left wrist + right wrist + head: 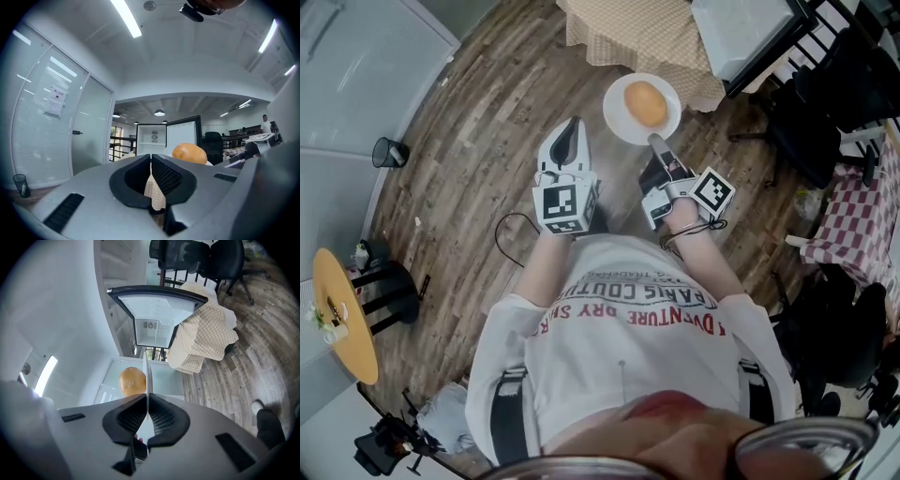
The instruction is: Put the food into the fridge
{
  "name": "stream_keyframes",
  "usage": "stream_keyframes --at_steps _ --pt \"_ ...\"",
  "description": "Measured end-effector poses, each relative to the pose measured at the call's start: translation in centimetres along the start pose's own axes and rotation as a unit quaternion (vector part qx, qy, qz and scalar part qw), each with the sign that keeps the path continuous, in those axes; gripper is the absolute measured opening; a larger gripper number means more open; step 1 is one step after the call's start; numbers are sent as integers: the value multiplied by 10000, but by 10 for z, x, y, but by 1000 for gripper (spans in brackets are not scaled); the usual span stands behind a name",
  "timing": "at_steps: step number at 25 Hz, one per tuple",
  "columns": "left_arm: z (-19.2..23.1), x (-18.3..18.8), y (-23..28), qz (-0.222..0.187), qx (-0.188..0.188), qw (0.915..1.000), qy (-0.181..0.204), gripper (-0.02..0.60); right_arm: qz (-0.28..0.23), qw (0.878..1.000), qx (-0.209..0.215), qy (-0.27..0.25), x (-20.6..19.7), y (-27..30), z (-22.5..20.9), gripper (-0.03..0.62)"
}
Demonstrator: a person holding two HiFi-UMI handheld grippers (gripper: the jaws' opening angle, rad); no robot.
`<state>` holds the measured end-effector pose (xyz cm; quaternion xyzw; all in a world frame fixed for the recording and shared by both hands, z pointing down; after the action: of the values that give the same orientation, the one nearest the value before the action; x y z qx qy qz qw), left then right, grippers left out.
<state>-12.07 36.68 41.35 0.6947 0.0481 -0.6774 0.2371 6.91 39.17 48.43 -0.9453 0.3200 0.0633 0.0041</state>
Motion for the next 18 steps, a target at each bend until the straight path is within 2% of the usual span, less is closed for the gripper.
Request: stream_keyframes --at_steps 11,18 --pt "107 53 128 -142 -576 9982 80 28 -792 9965 -150 211 60 134 0 34" --pt "179 72 195 -211 -776 9965 246 28 -1149 9929 -194 247 84 222 -5 34"
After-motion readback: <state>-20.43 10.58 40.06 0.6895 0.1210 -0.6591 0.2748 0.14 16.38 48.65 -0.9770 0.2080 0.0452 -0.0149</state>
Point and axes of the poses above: the fingertips, and each gripper's own axes: y forward along the fingers, z to its left, x out of its top, the point moved 5 cm from there along -y, backward along the fingers, and after that the axes turned 12 degrees about z, right-handed, at the moved point
